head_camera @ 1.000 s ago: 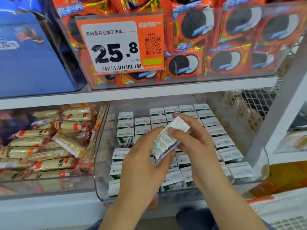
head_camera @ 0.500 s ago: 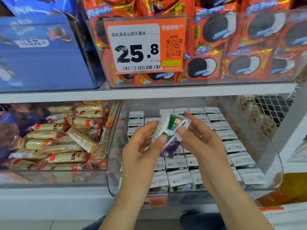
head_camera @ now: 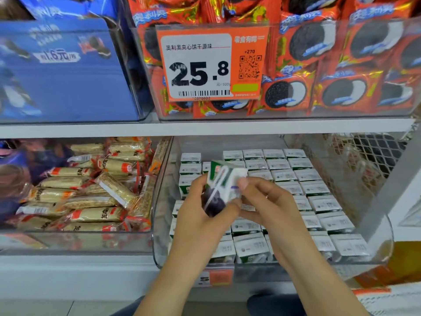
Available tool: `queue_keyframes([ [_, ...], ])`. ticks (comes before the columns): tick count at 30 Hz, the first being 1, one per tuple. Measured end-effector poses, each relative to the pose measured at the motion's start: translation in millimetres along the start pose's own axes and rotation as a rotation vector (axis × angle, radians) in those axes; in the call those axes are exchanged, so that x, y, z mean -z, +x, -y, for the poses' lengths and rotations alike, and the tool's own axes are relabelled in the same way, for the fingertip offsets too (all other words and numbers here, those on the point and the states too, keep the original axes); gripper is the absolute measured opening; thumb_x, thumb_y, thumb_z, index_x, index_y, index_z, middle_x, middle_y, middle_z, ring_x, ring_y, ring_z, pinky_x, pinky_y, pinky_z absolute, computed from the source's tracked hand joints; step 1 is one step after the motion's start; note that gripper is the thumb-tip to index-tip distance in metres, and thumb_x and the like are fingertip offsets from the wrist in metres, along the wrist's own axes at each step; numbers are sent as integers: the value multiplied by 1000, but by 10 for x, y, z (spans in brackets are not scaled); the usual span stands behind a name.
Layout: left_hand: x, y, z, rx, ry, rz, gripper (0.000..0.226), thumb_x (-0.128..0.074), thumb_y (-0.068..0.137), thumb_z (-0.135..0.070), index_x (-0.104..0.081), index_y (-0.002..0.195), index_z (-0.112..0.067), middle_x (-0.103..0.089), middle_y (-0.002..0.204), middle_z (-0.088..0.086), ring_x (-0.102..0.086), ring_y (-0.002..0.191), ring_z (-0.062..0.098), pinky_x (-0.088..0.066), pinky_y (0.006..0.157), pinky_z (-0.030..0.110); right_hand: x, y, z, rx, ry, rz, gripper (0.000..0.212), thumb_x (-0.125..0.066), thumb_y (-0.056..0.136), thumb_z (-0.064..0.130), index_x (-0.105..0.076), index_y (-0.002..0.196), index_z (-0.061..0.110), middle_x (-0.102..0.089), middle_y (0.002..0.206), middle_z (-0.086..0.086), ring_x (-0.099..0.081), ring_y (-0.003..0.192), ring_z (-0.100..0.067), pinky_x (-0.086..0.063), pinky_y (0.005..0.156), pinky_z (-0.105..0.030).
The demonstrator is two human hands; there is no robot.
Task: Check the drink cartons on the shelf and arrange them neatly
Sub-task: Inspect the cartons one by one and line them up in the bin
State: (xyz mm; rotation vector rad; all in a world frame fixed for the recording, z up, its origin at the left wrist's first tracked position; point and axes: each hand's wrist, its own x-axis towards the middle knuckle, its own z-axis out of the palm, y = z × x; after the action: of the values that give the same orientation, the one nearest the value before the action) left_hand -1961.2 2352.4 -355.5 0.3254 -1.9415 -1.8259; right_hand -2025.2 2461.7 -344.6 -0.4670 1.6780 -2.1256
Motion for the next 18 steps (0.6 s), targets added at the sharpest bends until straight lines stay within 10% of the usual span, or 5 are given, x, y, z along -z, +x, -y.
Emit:
queue_keyframes([
  [7,12,-10,-1,-46,20,-126,46,-75,63,-45,-62,104,-30,-72,91,-11,-68,82,5,-52,66,17,-8,-20,8,-22,31,20,32,-61,75,45,-77,88,21,-75,94,-4,-71,90,-17,-58,74,-27],
  [18,42,5,-38,-26,-73,-136,34,-83,66,-27,-69,97,-30,-74,89,-12,-69,80,2,-50,64,11,-33,-47,36,48,-9,24,28,-58,80,48,-77,89,30,-75,95,1,-71,90,-14,-55,69,-20],
])
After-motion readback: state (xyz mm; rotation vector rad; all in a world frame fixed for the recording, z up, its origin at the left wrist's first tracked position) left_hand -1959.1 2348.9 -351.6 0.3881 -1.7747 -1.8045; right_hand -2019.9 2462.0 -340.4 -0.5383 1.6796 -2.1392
